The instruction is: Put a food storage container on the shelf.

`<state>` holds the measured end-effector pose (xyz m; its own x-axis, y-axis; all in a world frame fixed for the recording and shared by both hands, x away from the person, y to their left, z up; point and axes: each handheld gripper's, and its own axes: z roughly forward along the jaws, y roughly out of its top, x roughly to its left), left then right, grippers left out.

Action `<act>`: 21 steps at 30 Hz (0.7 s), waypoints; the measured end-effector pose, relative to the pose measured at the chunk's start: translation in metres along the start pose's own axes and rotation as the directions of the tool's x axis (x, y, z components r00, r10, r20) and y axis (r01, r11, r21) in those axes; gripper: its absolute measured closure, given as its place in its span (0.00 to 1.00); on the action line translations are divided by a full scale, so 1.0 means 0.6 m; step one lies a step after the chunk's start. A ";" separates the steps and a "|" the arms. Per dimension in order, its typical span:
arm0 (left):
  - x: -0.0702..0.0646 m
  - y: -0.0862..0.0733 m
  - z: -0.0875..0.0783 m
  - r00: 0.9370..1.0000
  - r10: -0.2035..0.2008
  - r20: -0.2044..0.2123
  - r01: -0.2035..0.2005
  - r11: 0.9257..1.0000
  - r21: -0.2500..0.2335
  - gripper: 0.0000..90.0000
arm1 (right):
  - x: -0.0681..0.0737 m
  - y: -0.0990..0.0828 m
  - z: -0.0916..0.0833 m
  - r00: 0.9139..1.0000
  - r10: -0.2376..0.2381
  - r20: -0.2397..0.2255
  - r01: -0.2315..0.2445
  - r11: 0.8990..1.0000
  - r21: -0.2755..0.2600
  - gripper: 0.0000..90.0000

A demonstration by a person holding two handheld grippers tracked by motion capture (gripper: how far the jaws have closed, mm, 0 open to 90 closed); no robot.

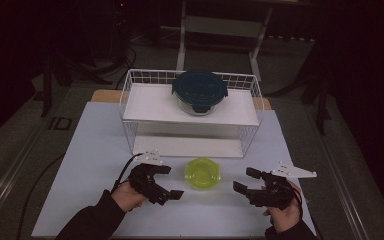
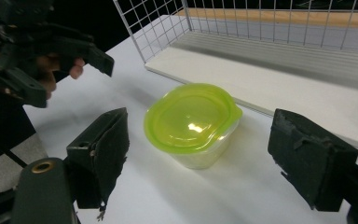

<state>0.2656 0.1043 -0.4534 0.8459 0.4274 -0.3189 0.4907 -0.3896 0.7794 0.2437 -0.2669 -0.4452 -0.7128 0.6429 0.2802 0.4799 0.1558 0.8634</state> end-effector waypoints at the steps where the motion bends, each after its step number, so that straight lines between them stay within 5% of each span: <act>1: -0.002 0.003 -0.003 1.000 -0.003 -0.002 0.003 1.000 -0.013 0.00 | 0.000 0.001 0.001 1.000 -0.004 0.002 0.004 1.000 0.000 0.22; 8: -0.008 0.023 -0.014 1.000 -0.012 -0.014 0.011 0.994 -0.106 0.00 | 0.003 0.011 0.008 1.000 -0.024 -0.005 0.024 1.000 -0.005 0.24; 14: -0.013 0.040 -0.013 0.999 0.000 -0.036 -0.004 0.992 -0.126 0.00 | 0.004 0.025 0.012 0.998 -0.059 -0.011 0.058 0.998 -0.032 0.24; 21: 0.001 0.057 -0.002 0.997 -0.045 -0.064 0.036 0.990 -0.134 0.00 | -0.009 0.051 0.038 0.999 -0.035 -0.003 0.035 0.999 -0.006 0.21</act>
<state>0.2825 0.0925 -0.4262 0.8082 0.4953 -0.3184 0.4882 -0.2613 0.8327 0.2736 -0.2486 -0.4297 -0.7307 0.6349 0.2511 0.4517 0.1736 0.8751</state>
